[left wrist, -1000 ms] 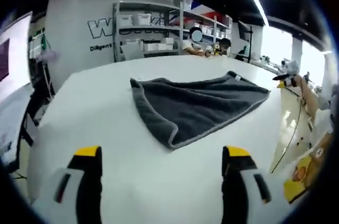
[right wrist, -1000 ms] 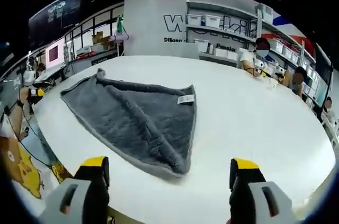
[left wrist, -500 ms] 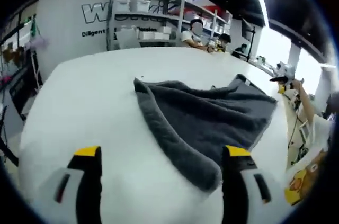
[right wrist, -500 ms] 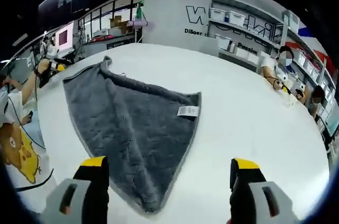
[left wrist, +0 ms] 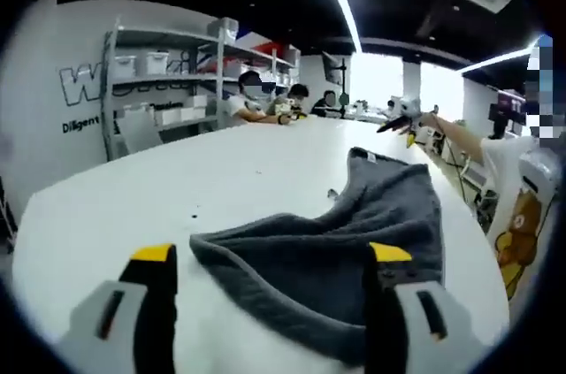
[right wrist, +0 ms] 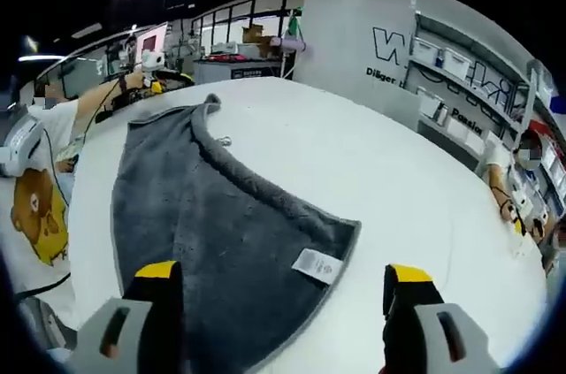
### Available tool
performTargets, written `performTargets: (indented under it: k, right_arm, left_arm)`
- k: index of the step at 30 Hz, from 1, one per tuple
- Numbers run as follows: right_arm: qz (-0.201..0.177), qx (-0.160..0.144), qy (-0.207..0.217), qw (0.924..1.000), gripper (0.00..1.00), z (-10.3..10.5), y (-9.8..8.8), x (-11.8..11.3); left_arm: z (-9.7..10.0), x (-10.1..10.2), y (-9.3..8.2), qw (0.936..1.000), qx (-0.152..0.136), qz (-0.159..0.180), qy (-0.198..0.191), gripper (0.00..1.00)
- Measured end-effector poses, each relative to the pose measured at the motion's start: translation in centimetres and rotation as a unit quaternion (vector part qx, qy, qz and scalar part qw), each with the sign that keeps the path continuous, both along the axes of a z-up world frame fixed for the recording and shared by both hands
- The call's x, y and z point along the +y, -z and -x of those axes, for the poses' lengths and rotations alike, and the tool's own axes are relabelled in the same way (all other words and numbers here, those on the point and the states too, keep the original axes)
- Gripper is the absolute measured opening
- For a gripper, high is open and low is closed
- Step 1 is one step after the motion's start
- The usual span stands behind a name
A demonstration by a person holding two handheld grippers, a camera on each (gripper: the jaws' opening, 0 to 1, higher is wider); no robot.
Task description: Fold the towel on the table until its edges align and the towel forms a compact rectangular stack.
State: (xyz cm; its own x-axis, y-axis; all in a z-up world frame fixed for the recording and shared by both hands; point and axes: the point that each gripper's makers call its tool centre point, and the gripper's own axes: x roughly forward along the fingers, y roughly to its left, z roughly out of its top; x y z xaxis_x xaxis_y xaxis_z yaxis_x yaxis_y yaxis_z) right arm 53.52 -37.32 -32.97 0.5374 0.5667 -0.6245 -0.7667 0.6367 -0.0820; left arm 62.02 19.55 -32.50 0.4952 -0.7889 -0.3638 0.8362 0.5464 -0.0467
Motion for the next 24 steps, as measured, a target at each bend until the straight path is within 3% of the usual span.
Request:
performTargets:
  k: [6, 8, 11, 15, 24]
  right_arm:
    - [-0.012, -0.008, -0.014, 0.9998, 0.91, -3.5, 0.1, 0.8]
    - [-0.007, -0.002, -0.016, 0.9998, 0.88, -4.6, 0.6, 0.9]
    - [-0.020, 0.000, -0.022, 0.9996, 0.82, -5.6, 0.7, 1.4]
    - [-0.035, -0.009, -0.018, 0.9992, 0.73, -7.5, 1.0, 1.8]
    - [0.002, 0.001, 0.004, 1.0000, 0.63, -9.4, 3.4, 0.3]
  left_arm:
    - [-4.1, -1.0, 2.0, 0.9994, 0.027, -0.013, 0.019, 0.85]
    - [-4.5, -1.1, 2.3, 0.9990, 0.031, -0.019, 0.026, 0.79]
    - [-5.5, -1.8, 2.8, 0.9971, 0.057, -0.008, 0.049, 0.77]
    - [-7.5, -1.2, 3.3, 0.9975, 0.064, -0.009, 0.029, 0.66]
    - [-8.2, -0.5, 4.7, 0.9965, 0.080, -0.002, 0.025, 0.57]
